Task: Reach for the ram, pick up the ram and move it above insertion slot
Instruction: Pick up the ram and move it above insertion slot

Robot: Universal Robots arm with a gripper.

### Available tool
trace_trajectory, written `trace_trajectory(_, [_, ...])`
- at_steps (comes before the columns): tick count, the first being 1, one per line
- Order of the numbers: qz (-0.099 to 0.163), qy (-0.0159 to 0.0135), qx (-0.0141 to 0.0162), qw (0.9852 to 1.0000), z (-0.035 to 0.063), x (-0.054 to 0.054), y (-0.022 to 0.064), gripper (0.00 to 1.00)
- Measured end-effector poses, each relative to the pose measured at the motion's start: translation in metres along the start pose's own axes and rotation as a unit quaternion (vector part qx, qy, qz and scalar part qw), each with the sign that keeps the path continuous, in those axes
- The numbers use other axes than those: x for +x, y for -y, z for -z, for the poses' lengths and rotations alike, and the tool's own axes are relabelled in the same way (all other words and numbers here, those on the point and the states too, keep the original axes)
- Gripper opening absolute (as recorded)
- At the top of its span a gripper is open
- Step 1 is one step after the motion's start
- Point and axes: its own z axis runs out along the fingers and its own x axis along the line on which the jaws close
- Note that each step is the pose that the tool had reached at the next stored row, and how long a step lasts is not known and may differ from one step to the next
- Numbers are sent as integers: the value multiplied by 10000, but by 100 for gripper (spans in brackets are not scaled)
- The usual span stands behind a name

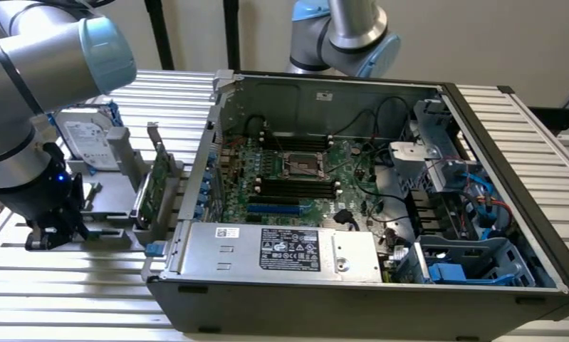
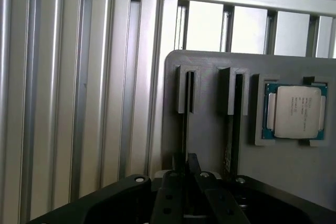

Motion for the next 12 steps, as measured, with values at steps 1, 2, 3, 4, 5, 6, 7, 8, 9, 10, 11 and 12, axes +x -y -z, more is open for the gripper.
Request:
trace_trajectory(1, [-13,1,1,10000,0,0,0,14])
trace_trajectory(2, [-30,1,2,10000,0,0,1,14])
trace_trajectory(3, [-55,2,4,10000,0,0,1,14])
trace_trajectory(4, [-87,3,7,10000,0,0,2,14])
trace_trajectory(5, [-123,5,10,9999,0,0,2,14])
trace_trajectory(6, [-162,6,12,9999,0,0,2,14])
trace_trajectory(7, [-200,7,15,9998,0,0,2,14])
trace_trajectory(8, [-240,8,17,9997,0,0,2,14])
trace_trajectory(9, [-285,10,20,9996,1,0,3,14])
trace_trajectory(10, [-340,11,24,9994,1,1,3,14])
trace_trajectory(11, [-391,14,28,9992,1,0,3,14])
trace_trajectory(12, [-421,15,30,9991,1,0,3,14])
